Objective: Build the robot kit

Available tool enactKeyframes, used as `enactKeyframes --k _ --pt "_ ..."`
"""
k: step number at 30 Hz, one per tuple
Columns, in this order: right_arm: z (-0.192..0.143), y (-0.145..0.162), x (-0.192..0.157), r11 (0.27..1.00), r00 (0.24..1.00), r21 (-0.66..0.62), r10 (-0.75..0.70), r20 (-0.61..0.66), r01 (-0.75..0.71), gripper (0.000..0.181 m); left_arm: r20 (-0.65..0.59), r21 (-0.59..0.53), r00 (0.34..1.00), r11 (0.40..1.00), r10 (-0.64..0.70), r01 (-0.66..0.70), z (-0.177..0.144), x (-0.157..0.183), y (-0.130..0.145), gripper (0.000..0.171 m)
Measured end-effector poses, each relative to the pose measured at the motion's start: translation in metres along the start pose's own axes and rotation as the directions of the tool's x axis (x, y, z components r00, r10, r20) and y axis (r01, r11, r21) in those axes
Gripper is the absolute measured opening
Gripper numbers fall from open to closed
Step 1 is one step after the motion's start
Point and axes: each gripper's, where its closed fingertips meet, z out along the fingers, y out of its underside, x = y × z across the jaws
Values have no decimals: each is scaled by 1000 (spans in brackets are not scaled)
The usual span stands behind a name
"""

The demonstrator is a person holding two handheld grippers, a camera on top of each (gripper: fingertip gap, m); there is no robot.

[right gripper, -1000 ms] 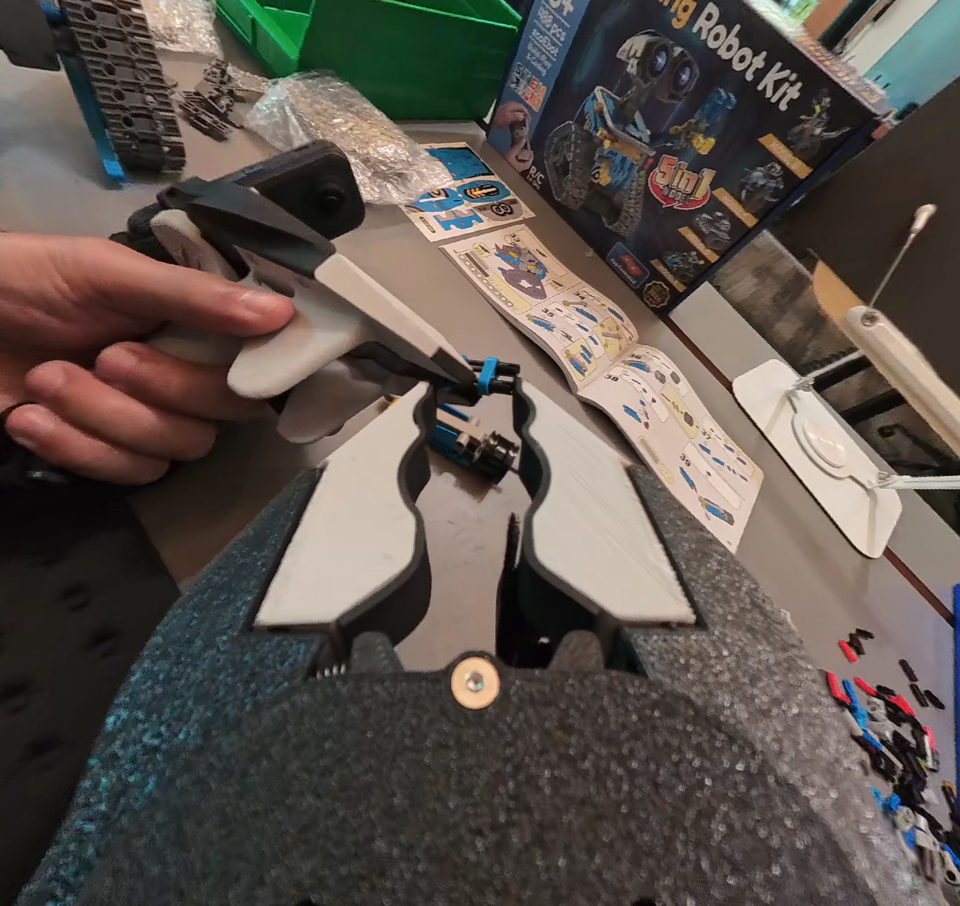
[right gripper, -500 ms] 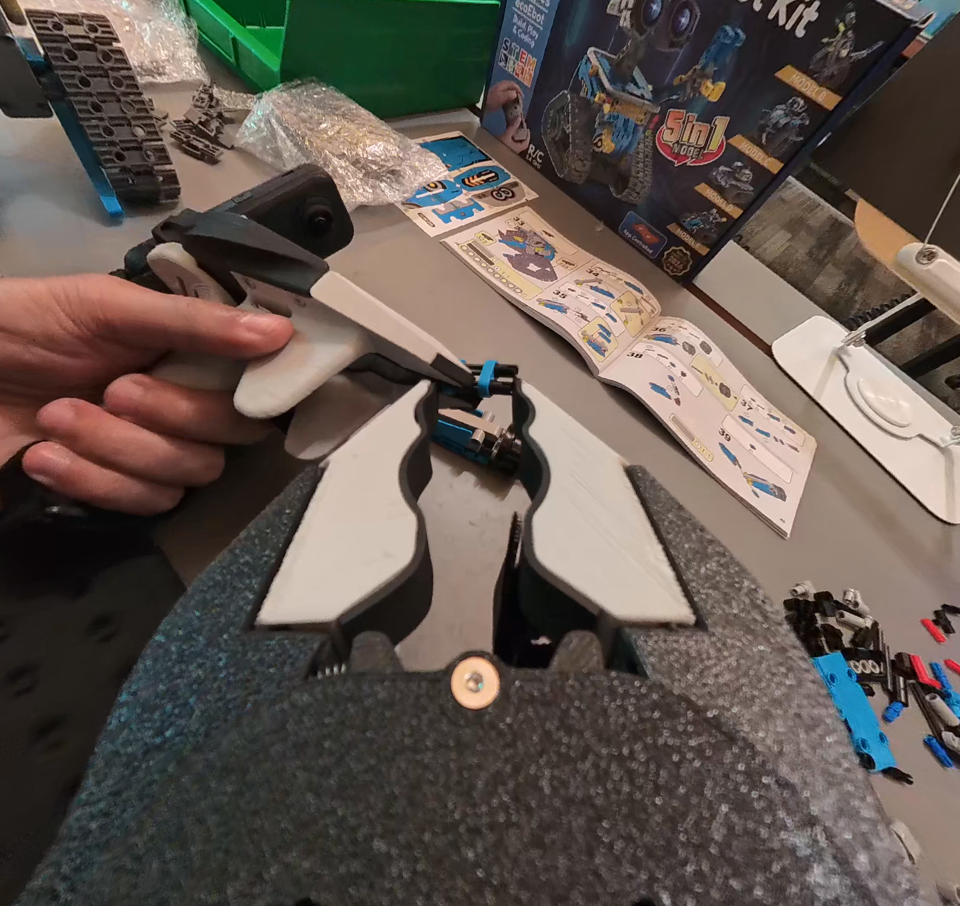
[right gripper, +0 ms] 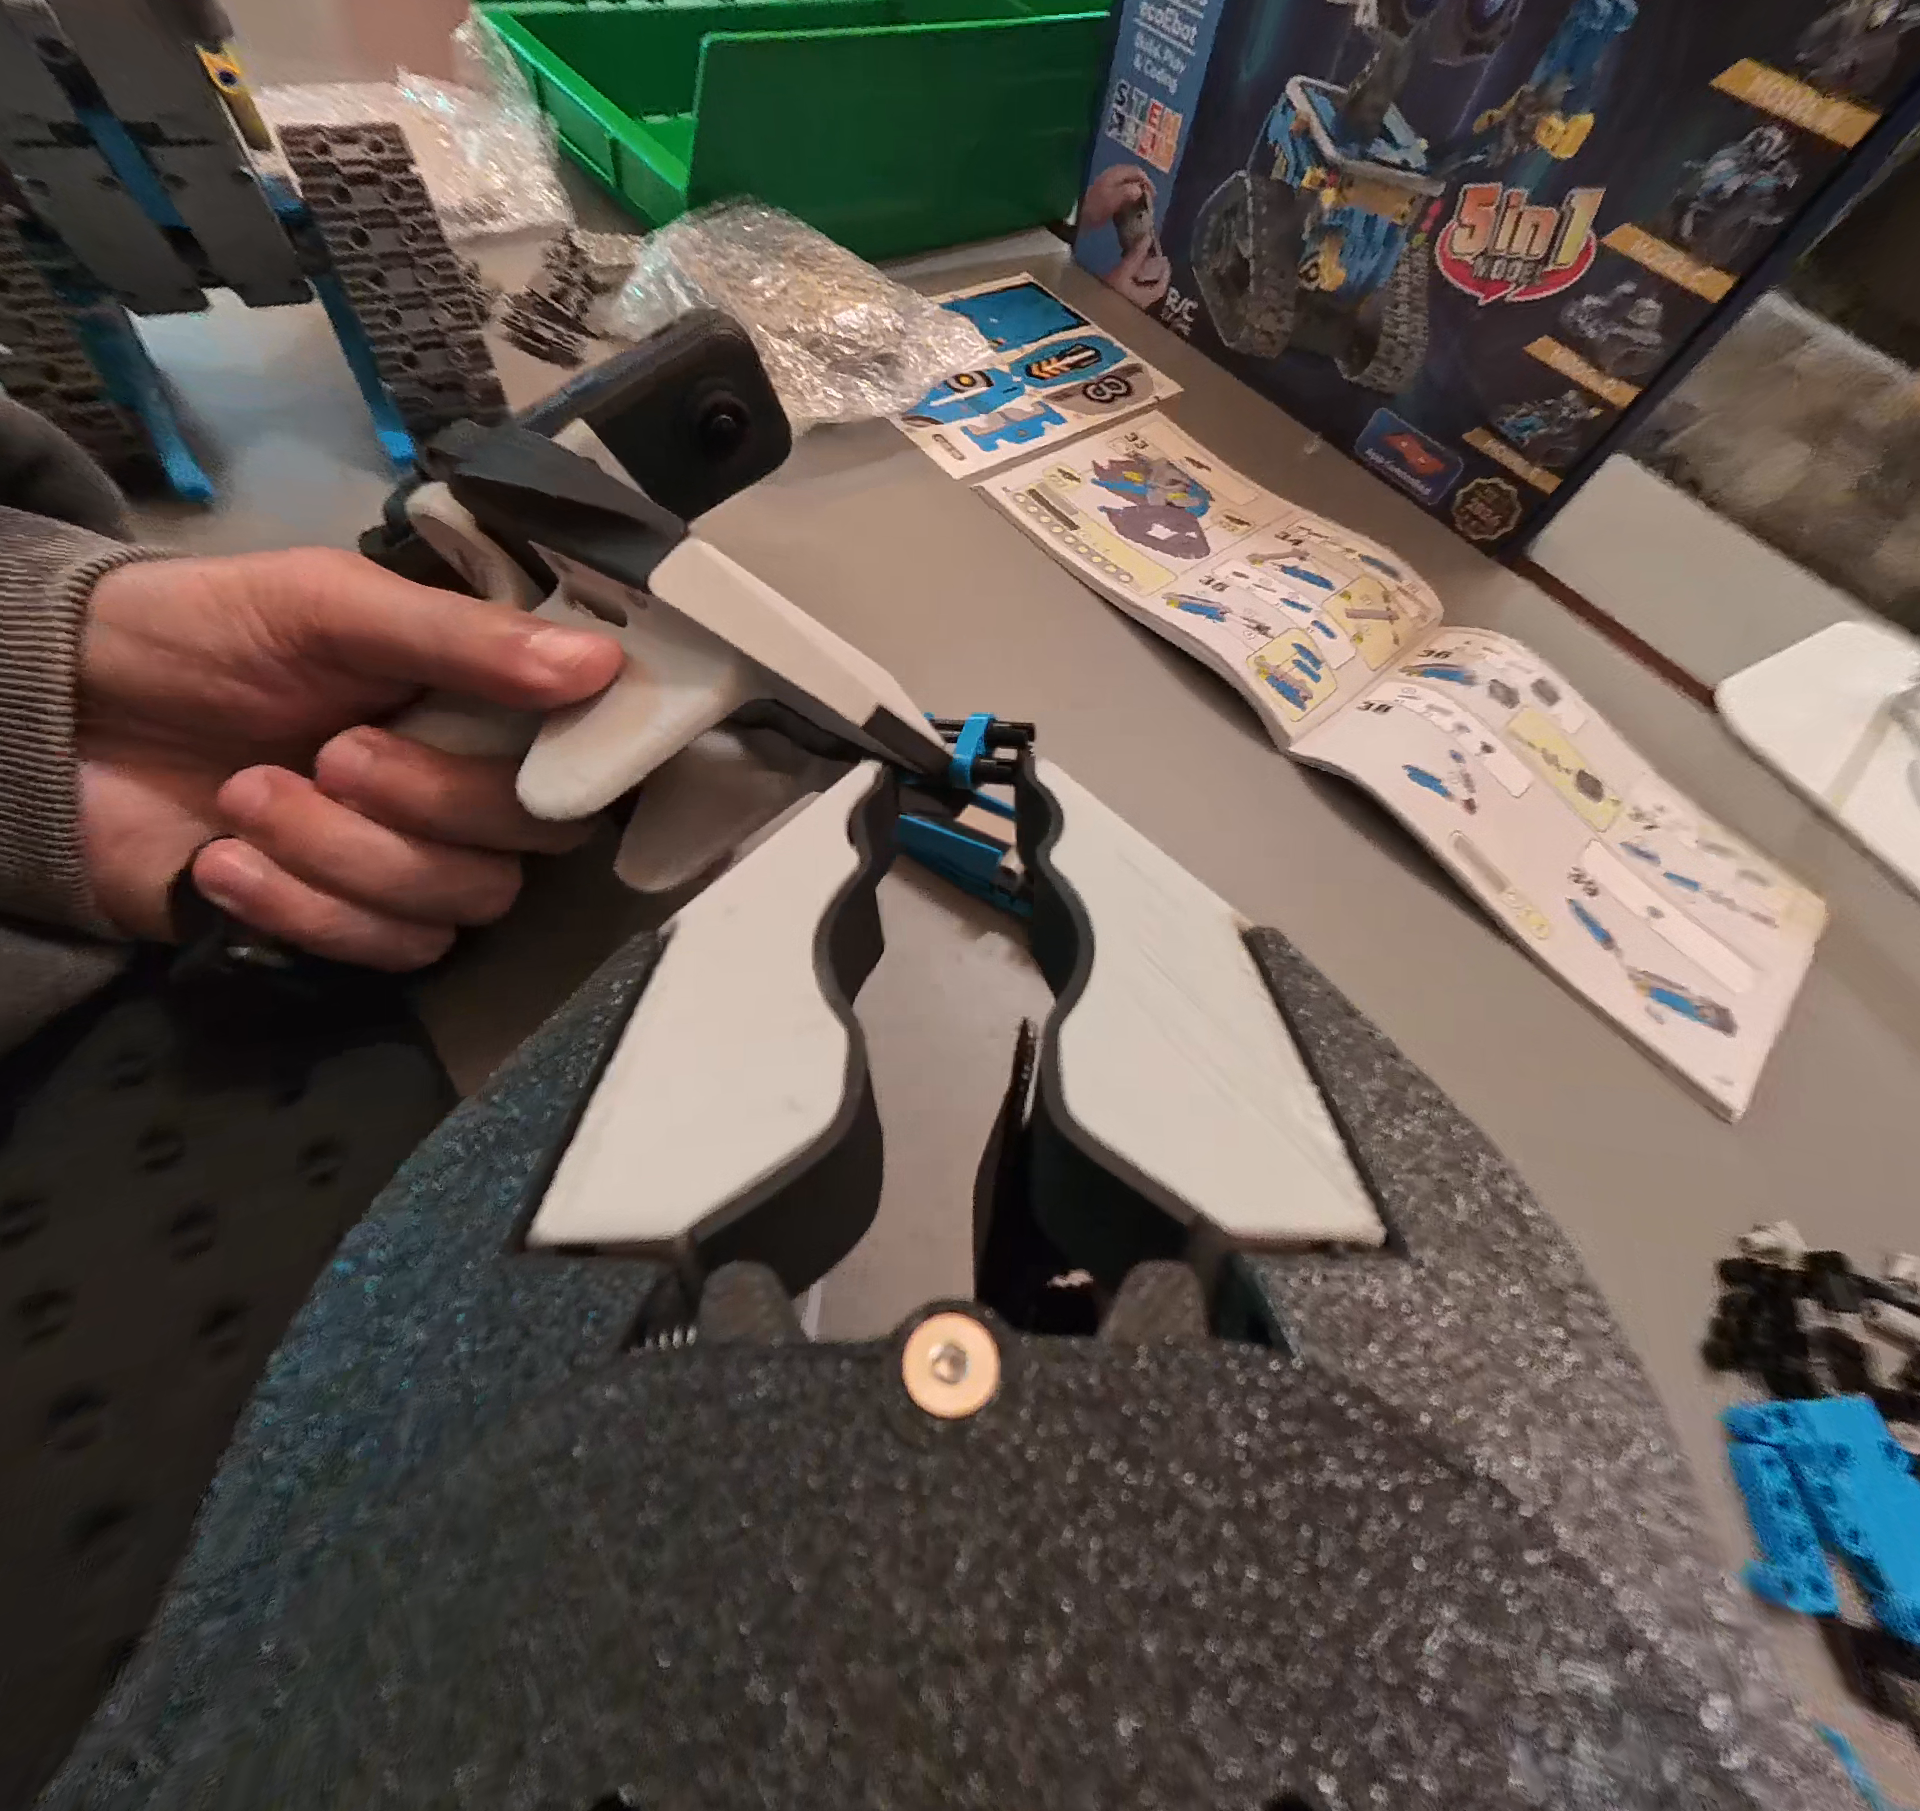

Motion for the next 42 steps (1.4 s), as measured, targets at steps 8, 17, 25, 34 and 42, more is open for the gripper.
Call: enactKeyframes --k 8,17,25,34,42 --pt "-6 0 5 999 999 42 36 -13 -35 23 11 1 997 997 77 -77 1 4 -2 8" --pt "-12 -4 4 992 994 76 104 26 -105 24 -23 -19 997 997 79 -79 2 11 3 6" --pt "-16 5 -1 1000 998 -14 -13 63 14 22 44 -92 988 985 148 -143 3 5 13 5" --pt "-10 17 2 999 999 -46 6 49 -4 20 134 -94 975 981 179 -167 4 -9 12 5" --pt "-14 21 0 990 958 -30 139 252 -136 24 199 -210 891 906 408 -368 -5 -8 8 6"
